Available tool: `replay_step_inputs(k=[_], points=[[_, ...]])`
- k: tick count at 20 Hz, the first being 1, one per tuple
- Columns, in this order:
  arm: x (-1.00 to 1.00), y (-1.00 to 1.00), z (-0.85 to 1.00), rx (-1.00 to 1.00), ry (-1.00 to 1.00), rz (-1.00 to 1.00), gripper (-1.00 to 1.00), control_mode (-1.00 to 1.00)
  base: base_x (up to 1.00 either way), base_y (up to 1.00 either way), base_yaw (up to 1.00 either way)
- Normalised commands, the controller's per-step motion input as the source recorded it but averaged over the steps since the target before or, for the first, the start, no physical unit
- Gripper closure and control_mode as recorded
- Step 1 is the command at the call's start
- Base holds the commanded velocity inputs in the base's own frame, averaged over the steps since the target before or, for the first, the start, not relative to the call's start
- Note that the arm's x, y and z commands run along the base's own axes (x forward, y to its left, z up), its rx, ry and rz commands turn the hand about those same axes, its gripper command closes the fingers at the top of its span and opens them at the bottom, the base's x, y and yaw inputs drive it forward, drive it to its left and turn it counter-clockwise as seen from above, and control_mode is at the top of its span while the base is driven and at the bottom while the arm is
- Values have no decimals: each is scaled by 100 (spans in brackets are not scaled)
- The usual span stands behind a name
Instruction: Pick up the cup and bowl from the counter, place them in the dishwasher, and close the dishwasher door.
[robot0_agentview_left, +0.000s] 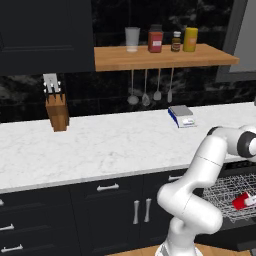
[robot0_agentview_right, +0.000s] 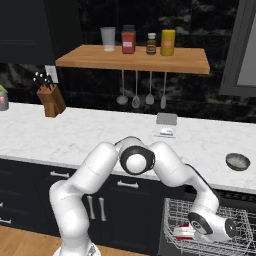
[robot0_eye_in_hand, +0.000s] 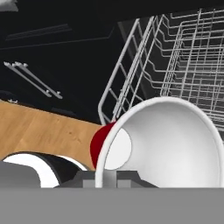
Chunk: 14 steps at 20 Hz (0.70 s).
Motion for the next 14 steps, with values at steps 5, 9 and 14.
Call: replay_step_inputs(k=[5, 9, 14], points=[[0, -6, 20, 0, 7, -6, 100, -100, 0, 0, 0], [11, 0, 26, 0, 10, -9, 100, -100, 0, 0, 0], [8, 10, -16, 0, 8, -1, 100, -100, 0, 0, 0]])
